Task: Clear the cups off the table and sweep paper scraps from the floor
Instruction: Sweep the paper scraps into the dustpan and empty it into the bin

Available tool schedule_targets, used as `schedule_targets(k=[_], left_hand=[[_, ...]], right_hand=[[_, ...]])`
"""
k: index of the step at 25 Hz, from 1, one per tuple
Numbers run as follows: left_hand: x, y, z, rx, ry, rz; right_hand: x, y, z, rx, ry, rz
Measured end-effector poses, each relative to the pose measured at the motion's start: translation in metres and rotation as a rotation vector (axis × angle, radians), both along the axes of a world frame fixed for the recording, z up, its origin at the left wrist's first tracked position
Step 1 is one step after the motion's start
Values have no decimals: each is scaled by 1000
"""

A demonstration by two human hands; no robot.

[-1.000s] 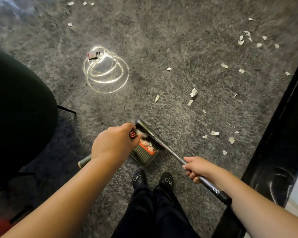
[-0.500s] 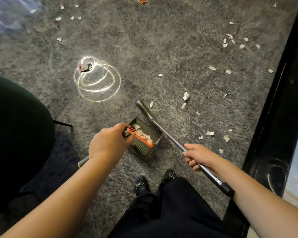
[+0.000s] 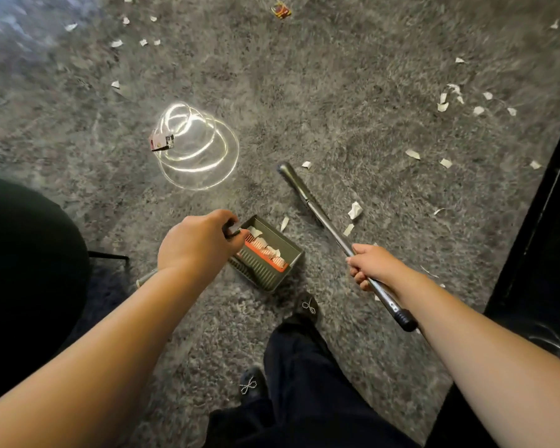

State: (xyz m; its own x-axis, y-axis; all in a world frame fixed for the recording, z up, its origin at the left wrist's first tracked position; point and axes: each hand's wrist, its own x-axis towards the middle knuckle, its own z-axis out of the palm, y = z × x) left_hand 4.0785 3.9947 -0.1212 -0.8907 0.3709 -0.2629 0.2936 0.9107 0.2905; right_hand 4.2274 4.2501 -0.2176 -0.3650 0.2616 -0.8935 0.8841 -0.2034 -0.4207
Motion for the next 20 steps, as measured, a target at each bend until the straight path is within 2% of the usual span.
schedule_targets(k=[5,11,17,20], left_hand=[[-44,37,1,1,-13,-6],[-54,42,1,-34,31,-39],[-75,41,4,-22,2,-60],[-84,34,7,-27,-6,-103]], right_hand=[[-53,35,-34,30,-90,176],[-69,12,-61,7,-169,412],[-53,-13,-32,-153,-171,197],[-44,-19,-8,-188,-149,174]])
